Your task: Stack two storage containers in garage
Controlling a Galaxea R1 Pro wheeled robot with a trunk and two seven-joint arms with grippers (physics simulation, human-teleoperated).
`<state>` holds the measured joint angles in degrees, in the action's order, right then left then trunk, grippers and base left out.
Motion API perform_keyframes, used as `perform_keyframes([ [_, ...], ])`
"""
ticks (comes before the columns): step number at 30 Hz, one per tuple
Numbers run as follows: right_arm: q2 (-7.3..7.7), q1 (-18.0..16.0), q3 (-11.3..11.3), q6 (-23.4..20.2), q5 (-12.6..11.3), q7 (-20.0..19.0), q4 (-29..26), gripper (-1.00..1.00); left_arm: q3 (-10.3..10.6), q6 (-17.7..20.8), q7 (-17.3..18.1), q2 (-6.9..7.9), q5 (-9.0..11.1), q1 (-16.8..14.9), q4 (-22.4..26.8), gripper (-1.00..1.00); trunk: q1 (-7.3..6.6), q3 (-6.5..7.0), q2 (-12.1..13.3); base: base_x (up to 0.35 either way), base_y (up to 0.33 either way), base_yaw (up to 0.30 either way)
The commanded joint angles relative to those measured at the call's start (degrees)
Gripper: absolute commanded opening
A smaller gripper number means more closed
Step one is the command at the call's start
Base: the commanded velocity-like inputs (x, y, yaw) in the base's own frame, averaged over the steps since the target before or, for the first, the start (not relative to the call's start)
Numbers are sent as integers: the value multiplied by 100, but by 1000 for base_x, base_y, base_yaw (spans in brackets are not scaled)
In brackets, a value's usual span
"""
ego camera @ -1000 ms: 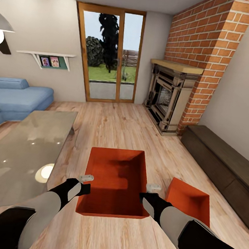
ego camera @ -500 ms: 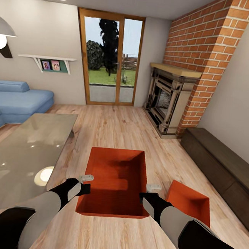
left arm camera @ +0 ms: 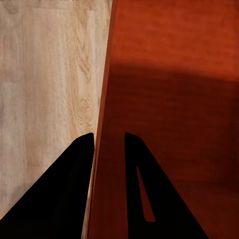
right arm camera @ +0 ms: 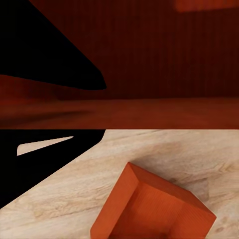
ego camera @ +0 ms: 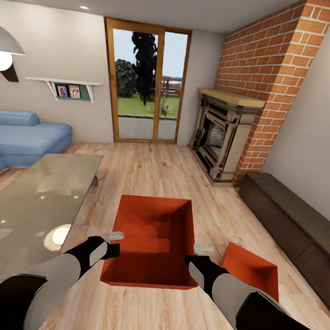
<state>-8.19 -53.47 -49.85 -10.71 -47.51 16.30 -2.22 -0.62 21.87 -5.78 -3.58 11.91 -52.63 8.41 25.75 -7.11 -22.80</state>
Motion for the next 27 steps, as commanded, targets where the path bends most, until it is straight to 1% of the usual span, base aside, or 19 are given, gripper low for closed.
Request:
perform_keyframes([
  [1, -2, -4, -109, -37, 5, 21, -121, -100, -87, 36, -55, -7, -14, -2, 3, -100, 4, -3, -12, 0, 0, 0],
  [27, -5, -5, -107, -37, 5, 22, -121, -100, -87, 29, -61, -4, -14, -2, 3, -100, 4, 235, -12, 0, 0, 0],
])
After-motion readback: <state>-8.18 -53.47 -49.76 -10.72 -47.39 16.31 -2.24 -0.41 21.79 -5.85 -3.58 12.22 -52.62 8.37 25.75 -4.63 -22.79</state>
